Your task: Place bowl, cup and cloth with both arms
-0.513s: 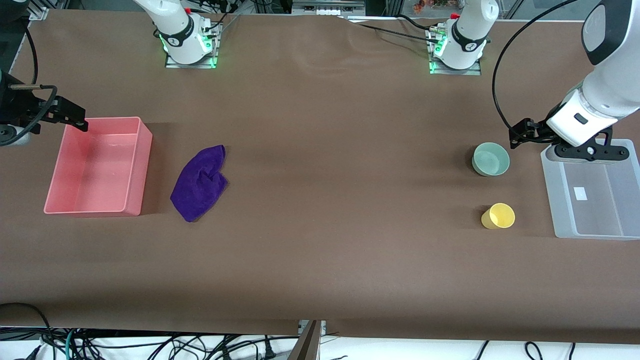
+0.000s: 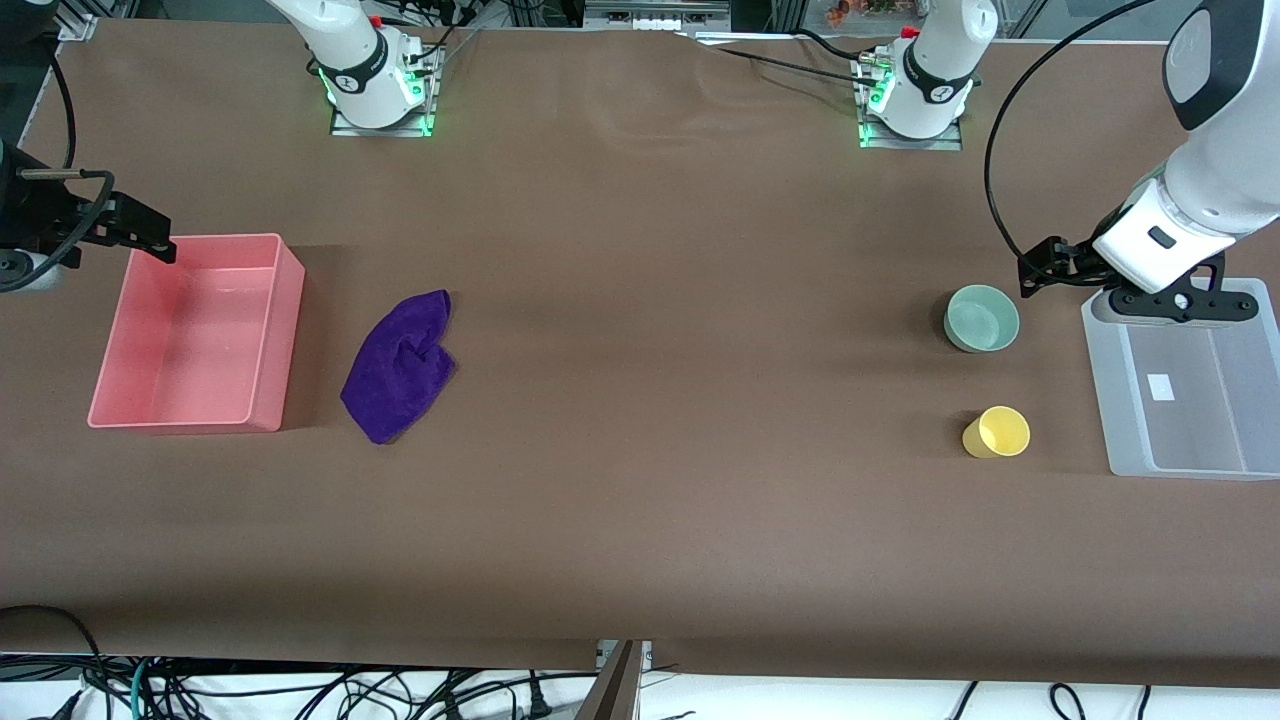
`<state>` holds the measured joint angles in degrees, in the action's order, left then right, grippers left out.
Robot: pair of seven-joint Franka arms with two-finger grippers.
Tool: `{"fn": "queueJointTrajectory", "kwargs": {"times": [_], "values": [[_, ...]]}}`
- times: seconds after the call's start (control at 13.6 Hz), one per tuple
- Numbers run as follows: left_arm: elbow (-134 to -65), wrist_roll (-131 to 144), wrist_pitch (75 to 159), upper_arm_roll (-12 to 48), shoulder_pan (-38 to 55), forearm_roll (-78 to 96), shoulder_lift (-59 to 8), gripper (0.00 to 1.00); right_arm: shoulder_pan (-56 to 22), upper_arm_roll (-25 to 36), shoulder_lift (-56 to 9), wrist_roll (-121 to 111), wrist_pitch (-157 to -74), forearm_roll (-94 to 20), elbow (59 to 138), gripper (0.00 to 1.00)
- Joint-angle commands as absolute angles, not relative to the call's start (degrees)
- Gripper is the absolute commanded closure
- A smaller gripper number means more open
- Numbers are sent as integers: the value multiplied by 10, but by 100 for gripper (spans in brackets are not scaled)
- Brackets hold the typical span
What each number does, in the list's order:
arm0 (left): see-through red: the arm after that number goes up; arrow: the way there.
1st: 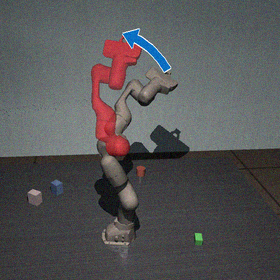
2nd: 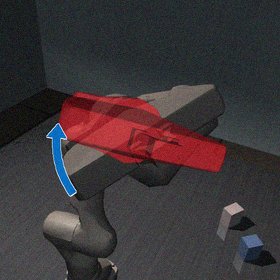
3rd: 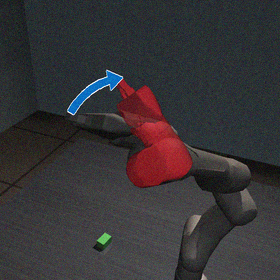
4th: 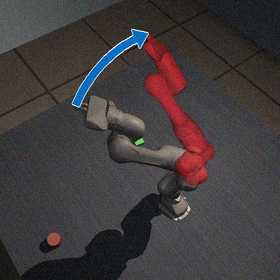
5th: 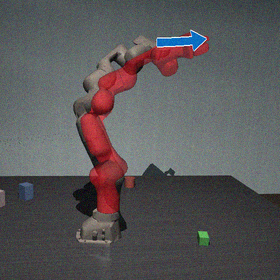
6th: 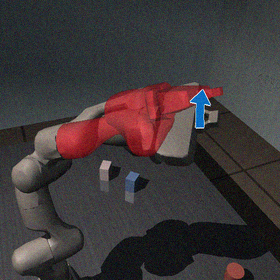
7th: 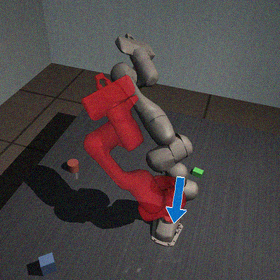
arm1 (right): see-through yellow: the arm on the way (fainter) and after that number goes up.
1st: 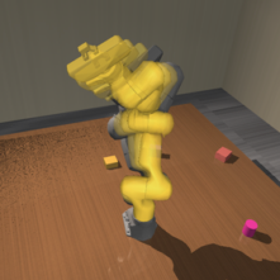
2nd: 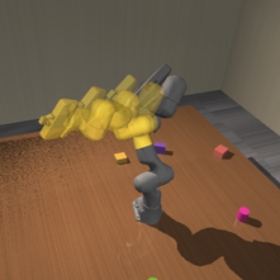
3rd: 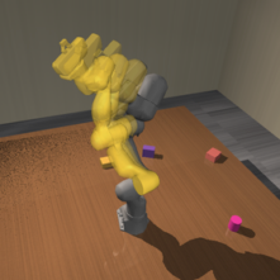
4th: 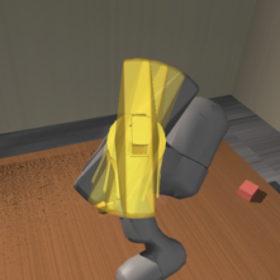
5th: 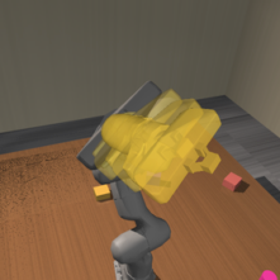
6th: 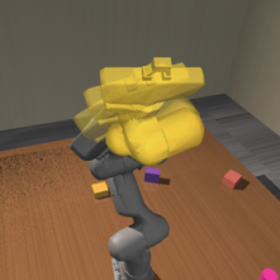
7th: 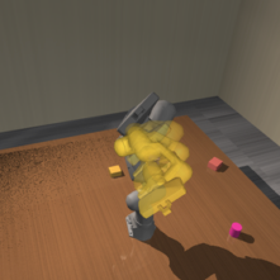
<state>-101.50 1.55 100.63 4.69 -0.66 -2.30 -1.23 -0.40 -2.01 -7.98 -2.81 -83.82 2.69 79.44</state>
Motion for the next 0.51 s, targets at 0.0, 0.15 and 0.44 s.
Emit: {"fn": "queueJointTrajectory", "kwargs": {"times": [0.0,0.15,0.44], "values": [[-1020,4,1007,46,-6,-18,-6,0,-4,-18,-83,-34,-835,28,785,0],[-1020,4,1007,46,-6,-18,-8,0,-4,-19,-83,-34,-835,28,785,0],[-1020,4,1007,46,-7,-18,-13,0,-3,-18,-83,-34,-837,28,785,0]]}}
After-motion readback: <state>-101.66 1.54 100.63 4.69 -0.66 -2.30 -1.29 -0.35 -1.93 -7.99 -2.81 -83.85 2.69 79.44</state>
